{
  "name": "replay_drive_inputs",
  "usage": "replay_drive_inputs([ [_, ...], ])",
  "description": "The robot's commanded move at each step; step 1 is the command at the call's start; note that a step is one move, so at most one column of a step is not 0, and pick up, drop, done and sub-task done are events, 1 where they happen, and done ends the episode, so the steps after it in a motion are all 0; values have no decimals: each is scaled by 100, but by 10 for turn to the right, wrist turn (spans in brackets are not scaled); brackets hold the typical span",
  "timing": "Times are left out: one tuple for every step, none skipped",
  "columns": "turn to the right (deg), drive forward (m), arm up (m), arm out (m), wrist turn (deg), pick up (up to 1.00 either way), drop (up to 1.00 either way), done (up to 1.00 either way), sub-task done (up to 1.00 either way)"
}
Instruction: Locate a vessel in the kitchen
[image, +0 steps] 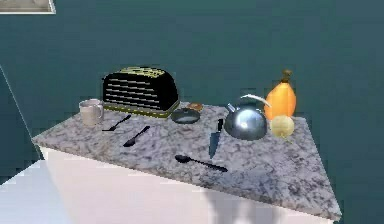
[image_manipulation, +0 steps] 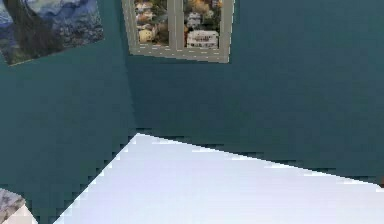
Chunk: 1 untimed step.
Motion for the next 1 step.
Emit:
replay_drive_inputs([
  [0, 0, 0, 0, 0, 0, 0, 100, 0],
])
